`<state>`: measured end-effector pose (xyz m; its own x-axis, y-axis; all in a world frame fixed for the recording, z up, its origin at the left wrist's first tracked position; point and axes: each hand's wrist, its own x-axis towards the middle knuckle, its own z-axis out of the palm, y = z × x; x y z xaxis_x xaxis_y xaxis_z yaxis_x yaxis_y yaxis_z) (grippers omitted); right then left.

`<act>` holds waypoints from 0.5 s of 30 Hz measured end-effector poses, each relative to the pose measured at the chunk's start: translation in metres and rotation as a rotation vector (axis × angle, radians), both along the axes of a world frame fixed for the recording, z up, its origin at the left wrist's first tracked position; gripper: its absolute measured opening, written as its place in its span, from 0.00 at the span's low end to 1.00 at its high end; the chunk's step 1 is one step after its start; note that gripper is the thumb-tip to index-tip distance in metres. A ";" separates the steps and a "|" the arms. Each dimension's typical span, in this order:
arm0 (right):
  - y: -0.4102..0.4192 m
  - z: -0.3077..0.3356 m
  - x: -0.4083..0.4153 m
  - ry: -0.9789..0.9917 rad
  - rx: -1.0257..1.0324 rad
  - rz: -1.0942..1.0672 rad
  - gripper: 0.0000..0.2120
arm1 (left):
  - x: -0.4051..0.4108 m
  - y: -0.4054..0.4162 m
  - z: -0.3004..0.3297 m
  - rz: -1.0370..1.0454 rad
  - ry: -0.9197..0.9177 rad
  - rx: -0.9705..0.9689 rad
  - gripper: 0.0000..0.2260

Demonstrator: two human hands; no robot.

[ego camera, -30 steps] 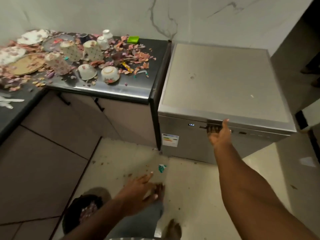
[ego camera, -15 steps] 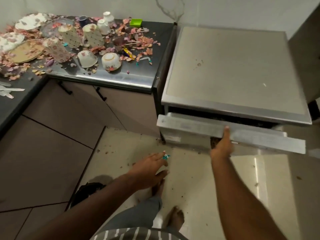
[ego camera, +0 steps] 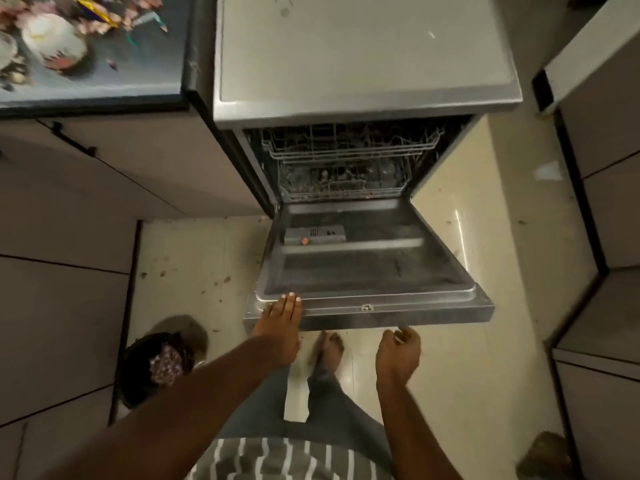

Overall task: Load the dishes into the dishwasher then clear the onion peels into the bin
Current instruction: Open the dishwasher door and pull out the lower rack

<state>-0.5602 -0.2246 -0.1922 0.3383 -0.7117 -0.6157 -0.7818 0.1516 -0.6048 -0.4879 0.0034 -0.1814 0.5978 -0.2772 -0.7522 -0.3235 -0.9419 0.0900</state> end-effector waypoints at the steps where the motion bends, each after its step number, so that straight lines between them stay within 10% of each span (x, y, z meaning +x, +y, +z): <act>1: -0.004 0.000 -0.001 -0.063 -0.109 0.150 0.13 | -0.005 -0.002 -0.005 0.005 0.018 0.007 0.41; 7: -0.013 -0.017 0.043 0.222 -0.286 1.339 0.25 | 0.007 -0.008 -0.011 -0.062 0.119 -0.072 0.32; 15: -0.002 -0.118 0.036 0.701 -0.032 1.735 0.17 | -0.059 0.014 -0.152 -0.144 0.356 -0.065 0.35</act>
<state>-0.5244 -0.2261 -0.3107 0.3285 0.0912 -0.9401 -0.1079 -0.9852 -0.1332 -0.5465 0.0176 -0.3334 0.2535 -0.3935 -0.8837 -0.3898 -0.8776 0.2790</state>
